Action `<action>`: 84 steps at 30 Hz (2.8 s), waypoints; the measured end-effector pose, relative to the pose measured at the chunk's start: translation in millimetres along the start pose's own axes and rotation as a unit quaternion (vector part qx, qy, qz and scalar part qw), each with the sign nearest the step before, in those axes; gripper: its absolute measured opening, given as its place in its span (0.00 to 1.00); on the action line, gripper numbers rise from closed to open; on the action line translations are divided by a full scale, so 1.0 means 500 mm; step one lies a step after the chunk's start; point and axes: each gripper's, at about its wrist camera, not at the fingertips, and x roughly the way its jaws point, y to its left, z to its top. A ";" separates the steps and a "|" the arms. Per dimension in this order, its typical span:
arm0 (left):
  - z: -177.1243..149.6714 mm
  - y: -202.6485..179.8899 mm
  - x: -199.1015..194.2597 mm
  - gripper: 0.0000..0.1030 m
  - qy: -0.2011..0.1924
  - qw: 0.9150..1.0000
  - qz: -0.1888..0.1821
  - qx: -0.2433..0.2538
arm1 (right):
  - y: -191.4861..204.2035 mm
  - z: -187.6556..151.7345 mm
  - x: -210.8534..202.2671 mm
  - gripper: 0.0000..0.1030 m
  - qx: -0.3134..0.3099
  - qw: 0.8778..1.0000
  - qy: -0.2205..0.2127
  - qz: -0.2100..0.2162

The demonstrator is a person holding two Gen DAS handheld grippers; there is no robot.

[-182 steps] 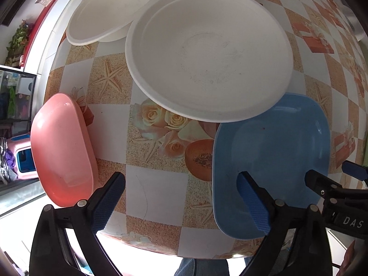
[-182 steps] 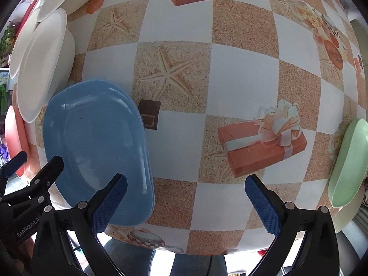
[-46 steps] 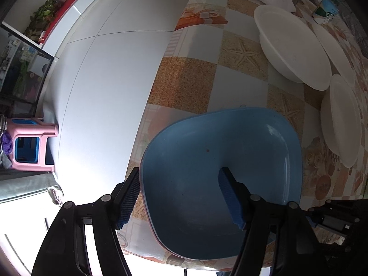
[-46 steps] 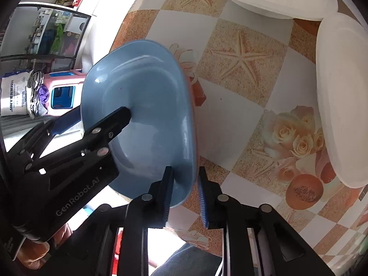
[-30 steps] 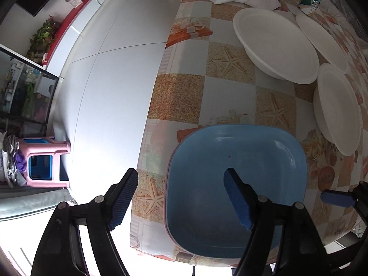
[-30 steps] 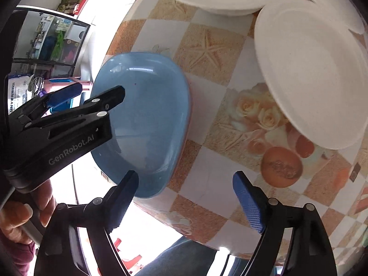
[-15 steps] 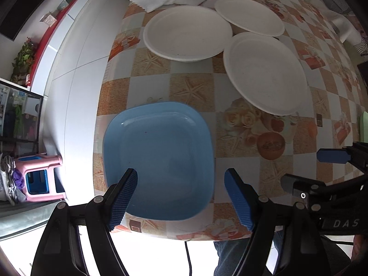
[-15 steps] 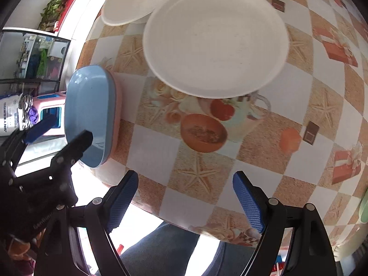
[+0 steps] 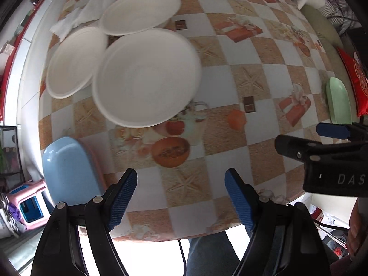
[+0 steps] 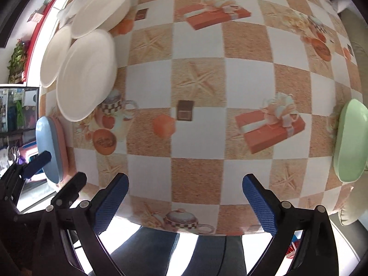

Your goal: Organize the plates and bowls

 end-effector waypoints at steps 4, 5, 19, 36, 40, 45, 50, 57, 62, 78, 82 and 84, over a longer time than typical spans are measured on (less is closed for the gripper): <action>0.030 -0.094 0.016 0.79 0.006 0.999 -0.004 0.042 | -0.082 0.017 -0.035 0.97 0.025 0.999 -0.026 -0.020; 0.037 -0.115 0.020 0.79 0.009 0.999 -0.007 0.049 | -0.104 0.020 -0.041 0.97 0.029 0.999 -0.029 -0.026; 0.162 -0.375 0.055 0.79 0.022 0.997 -0.023 0.066 | -0.424 0.061 -0.108 0.97 0.120 0.981 -0.068 -0.138; 0.253 -0.582 0.090 0.79 0.026 0.997 -0.036 0.070 | -0.640 -0.002 -0.087 0.97 0.172 0.965 -0.052 -0.188; 0.267 -0.649 0.125 0.79 0.033 0.997 -0.019 0.073 | -0.661 -0.004 -0.069 0.97 0.157 0.963 -0.041 -0.214; 0.296 -0.666 0.159 0.79 0.045 0.996 -0.014 0.073 | -0.672 0.001 -0.028 0.97 0.128 0.965 -0.016 -0.230; 0.295 -0.644 0.160 0.79 0.047 0.997 -0.012 0.065 | -0.641 0.006 -0.021 0.97 0.102 0.966 -0.025 -0.238; 0.252 -0.522 0.151 0.79 0.045 0.997 0.003 0.057 | -0.571 0.018 -0.005 0.97 0.075 0.974 -0.019 -0.211; 0.209 -0.419 0.142 0.79 0.048 0.998 0.007 0.030 | -0.488 0.022 0.013 0.97 0.046 0.979 -0.016 -0.197; 0.101 -0.189 0.136 0.80 0.045 0.998 0.021 -0.047 | -0.237 0.022 0.072 0.97 -0.003 0.993 -0.006 -0.116; 0.003 -0.050 0.128 0.80 0.046 0.997 0.020 -0.059 | -0.201 0.019 0.086 0.97 -0.009 0.995 0.008 -0.100; -0.027 -0.024 0.129 0.80 0.048 0.996 0.022 -0.067 | -0.175 0.015 0.092 0.97 -0.014 0.995 0.010 -0.100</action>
